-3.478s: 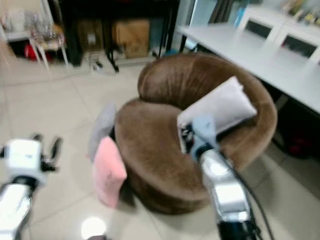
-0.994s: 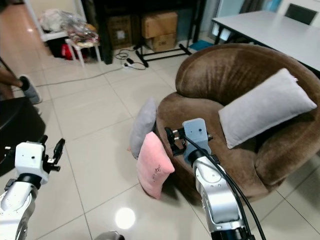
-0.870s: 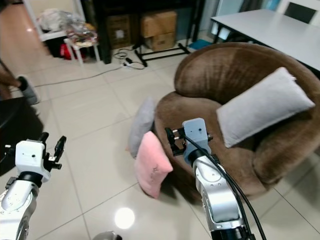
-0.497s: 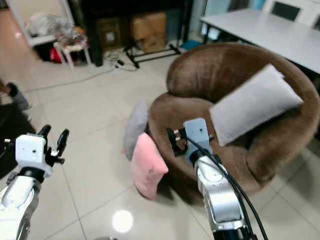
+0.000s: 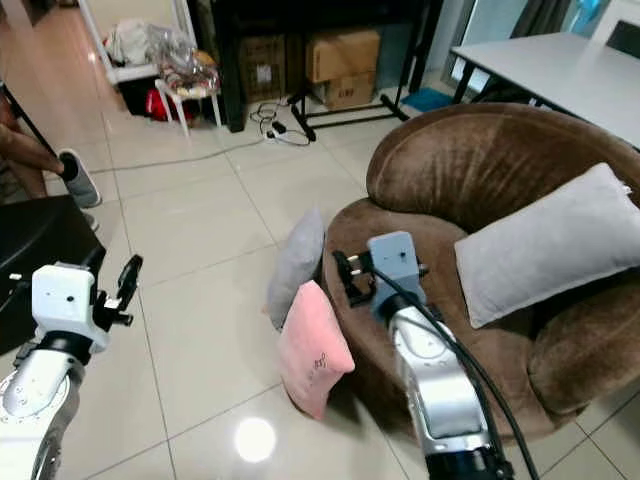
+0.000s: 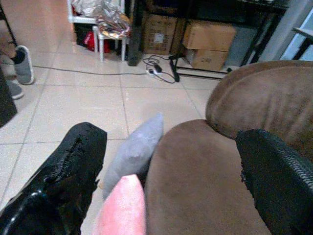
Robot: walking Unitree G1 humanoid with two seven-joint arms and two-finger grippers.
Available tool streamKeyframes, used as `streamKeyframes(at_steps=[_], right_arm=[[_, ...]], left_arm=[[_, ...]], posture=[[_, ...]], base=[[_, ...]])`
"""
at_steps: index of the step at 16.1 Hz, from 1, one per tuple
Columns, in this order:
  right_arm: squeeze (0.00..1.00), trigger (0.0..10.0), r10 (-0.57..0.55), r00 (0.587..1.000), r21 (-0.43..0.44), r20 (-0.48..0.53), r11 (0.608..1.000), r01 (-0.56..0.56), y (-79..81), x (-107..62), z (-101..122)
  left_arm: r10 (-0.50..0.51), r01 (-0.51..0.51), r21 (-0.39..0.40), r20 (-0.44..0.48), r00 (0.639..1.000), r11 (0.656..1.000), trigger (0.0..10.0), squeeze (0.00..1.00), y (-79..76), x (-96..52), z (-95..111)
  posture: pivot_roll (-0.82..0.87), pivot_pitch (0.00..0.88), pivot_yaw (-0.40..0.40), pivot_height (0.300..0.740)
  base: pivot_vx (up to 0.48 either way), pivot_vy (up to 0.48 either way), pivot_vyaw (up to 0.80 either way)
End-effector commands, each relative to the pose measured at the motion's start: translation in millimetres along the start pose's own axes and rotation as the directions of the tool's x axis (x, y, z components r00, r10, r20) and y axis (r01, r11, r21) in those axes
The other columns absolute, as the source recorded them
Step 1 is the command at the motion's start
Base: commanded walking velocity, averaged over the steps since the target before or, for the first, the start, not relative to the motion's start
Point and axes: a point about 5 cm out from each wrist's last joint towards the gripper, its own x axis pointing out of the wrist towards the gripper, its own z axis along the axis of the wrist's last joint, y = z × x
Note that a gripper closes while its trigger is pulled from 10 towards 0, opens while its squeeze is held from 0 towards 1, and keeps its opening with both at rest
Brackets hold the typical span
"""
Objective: Move the pillow to the sofa from floor
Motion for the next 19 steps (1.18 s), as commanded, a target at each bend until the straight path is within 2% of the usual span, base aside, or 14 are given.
streamKeyframes(at_steps=[1, 2, 3, 8, 19], right_arm=[[1.0, 10.0, -0.012, 1.0, -0.008, -0.008, 1.0, 0.012, -2.9, 0.3, -1], [0.45, 10.0, -0.012, 1.0, -0.009, -0.014, 1.0, 0.012, -2.8, 0.9, -2], [0.0, 10.0, -0.015, 1.0, -0.008, -0.019, 1.0, 0.015, -2.7, 1.9, -3], [0.0, 10.0, -0.032, 0.999, -0.017, -0.039, 0.999, 0.031, -3.9, 3.2, -5], [0.0, 10.0, -0.003, 0.999, -0.02, -0.042, 1.0, 0.002, -0.3, -3.8, -11]], left_arm=[[0.003, -0.004, 0.007, 0.005, 1.0, 1.0, 10.0, 0.0, 0.0, -0.9, 4], [0.001, -0.001, 0.008, 0.002, 1.0, 1.0, 10.0, 0.0, -0.7, -1.3, 5], [-0.002, 0.002, 0.007, 0.001, 1.0, 1.0, 10.0, 0.0, -1.0, -1.3, 5], [-0.007, 0.007, 0.012, -0.001, 1.0, 1.0, 10.0, 0.0, -0.6, 0.5, 9], [-0.021, 0.021, 0.012, -0.021, 1.0, 1.0, 10.0, 0.0, -0.9, -7.0, 7]], posture=[[0.01, 0.0, -0.011, 0.74], [0.01, 0.0, -0.011, 0.74], [0.01, 0.0, -0.007, 0.74], [0.02, 0.0, -0.004, 0.74], [0.01, 0.0, -0.005, 0.74]], base=[[0.319, 0.0, 0.0], [0.319, 0.0, 0.0], [0.322, 0.0, 0.0], [0.322, 0.0, 0.0], [0.324, 0.0, 0.0]])
